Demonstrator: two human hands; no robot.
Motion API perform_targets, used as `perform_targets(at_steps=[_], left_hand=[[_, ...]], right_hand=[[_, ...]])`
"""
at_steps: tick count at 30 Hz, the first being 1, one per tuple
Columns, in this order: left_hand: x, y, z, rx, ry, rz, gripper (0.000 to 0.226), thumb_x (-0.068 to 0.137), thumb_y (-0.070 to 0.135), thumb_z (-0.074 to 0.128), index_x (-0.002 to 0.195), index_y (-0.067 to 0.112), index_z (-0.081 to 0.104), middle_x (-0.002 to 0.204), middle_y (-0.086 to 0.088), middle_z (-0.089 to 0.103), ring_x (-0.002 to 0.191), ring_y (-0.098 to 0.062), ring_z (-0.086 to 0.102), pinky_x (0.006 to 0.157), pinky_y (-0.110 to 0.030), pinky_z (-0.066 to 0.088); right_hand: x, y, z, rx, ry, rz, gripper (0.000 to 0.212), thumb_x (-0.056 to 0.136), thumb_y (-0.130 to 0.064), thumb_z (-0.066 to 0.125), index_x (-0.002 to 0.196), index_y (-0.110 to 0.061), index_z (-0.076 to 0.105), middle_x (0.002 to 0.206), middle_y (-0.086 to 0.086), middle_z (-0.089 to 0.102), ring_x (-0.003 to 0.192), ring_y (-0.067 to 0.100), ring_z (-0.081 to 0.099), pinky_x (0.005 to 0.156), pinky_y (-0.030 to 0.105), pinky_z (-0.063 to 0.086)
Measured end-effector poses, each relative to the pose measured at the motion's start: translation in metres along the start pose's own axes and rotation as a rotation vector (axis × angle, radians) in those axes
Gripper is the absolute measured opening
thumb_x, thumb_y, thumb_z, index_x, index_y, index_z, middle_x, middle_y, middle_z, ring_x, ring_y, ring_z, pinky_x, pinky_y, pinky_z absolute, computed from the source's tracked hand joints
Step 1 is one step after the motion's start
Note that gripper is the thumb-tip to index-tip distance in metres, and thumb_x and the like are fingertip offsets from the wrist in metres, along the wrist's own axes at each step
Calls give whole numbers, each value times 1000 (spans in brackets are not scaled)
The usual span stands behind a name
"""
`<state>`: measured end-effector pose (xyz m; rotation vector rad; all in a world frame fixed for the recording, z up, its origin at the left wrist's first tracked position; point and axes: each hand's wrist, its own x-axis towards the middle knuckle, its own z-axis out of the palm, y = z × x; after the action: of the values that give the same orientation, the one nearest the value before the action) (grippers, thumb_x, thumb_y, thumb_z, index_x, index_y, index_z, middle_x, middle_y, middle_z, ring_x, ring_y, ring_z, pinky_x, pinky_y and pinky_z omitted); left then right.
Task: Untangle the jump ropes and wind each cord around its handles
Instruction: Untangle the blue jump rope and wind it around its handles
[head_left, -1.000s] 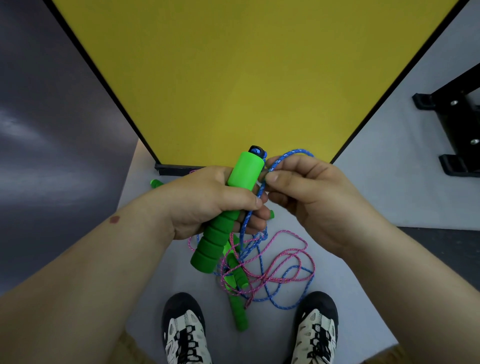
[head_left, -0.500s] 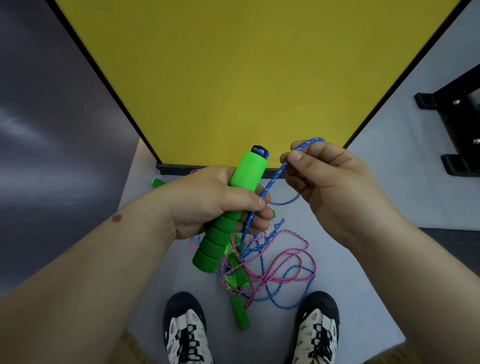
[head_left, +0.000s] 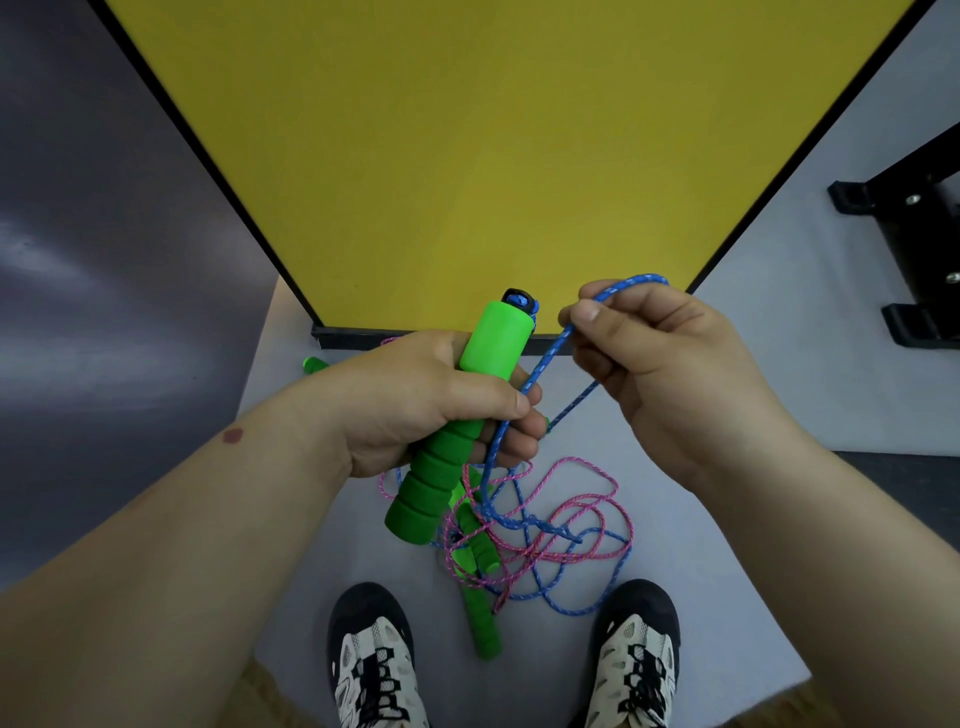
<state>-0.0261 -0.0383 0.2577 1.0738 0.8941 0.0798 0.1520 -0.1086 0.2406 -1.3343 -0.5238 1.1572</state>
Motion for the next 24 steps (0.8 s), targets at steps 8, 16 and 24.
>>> perform_targets(at_steps=[8,16,24], left_hand=[[0,0,0,-8,11,1,13,91,-3,62,104,-2,60,85,-17,73,72,-24,71,65,-29,58],[0,2,0,-30,5,3,15,91,-3,61,106,-2,60,85,-16,73,72,-24,72,65,-28,57],[0,1,0,-18,5,6,16,91,-4,61,107,-4,59,87,-17,73,73,-26,72,68,-31,59]], right_hand=[[-6,-1,5,22,-114,76,8,88,-8,68,81,-12,69,86,5,71,79,18,66,72,25,53],[-5,2,5,-21,-111,49,8,87,-5,69,85,-12,71,86,8,71,81,19,65,74,27,51],[0,-4,1,55,-10,13,6,92,-6,65,93,-10,69,87,5,74,79,15,67,74,25,53]])
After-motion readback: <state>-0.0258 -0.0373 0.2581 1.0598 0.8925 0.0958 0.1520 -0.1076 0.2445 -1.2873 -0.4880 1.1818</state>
